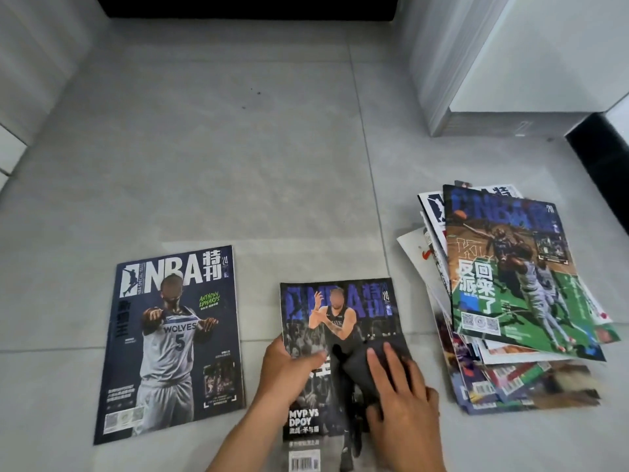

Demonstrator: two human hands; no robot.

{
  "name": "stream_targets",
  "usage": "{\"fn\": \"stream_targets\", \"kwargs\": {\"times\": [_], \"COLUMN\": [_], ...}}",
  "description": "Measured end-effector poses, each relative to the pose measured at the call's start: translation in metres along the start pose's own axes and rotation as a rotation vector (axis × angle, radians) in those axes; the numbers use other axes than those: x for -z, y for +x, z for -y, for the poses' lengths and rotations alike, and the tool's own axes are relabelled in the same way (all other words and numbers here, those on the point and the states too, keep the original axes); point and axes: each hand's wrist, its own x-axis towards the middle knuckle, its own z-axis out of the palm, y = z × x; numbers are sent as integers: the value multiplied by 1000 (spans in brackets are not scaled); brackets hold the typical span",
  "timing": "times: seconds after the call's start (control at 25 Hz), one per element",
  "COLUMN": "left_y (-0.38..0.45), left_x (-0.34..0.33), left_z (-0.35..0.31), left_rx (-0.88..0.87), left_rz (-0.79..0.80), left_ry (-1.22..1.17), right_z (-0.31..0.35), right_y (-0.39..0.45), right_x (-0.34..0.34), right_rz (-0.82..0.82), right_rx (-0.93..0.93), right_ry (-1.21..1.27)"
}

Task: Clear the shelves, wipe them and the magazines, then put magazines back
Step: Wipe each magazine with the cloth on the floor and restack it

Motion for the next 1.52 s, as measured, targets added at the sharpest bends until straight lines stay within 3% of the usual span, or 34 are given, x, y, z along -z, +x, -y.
{"fn": "stream_targets", "kwargs": {"times": [0.08, 0.2, 0.28, 0.32, 0.4, 0.48, 0.56, 0.72, 0.8, 0.96, 1.04, 1.24, 1.32, 1.4, 1.44, 1.52], "left_y": [-2, -10, -16, -19, -25, -27, -27, -33, -39, -40, -39, -52, -56, -58, -58, -62], "left_x": [-4, 9, 21, 28, 42, 57, 67, 53, 52, 76, 74, 41, 37, 36, 34, 25], "left_z": [1, 3, -1, -4, -10, -17, -25, -40, -41, -48, -51, -46, -53, -62, -68, -77], "left_rx": [-62, -239, -297, -324, -374, -436, -481, -603, -593, -559, -583, -587, -586, -549, -490, -303], "left_rz": [4, 0, 8, 12, 36, 71, 113, 285, 261, 213, 225, 344, 297, 110, -12, -154], "left_ry": [49, 110, 59, 22, -5, 41, 112, 321, 270, 179, 250, 440, 375, 241, 141, -144], "right_z": [5, 7, 10, 10, 3, -10, -11, 48, 58, -11, -17, 69, 71, 52, 44, 42], "right_y": [-3, 20, 44, 56, 74, 82, 75, 70, 69, 52, 48, 57, 59, 57, 53, 42], "right_x": [4, 44, 91, 114, 152, 175, 188, 191, 191, 181, 178, 188, 184, 175, 169, 150], "right_rz": [-26, -265, -495, -568, -469, -151, 21, -90, -99, -5, -23, -168, -521, -864, -875, -599], "right_rx": [-29, -158, -99, -13, 166, 190, 216, 449, 484, 288, 252, 515, 518, 213, 74, 29], "right_ry": [64, 628, 802, 759, 488, 313, 259, 365, 398, 321, 303, 335, 272, 388, 498, 652]}}
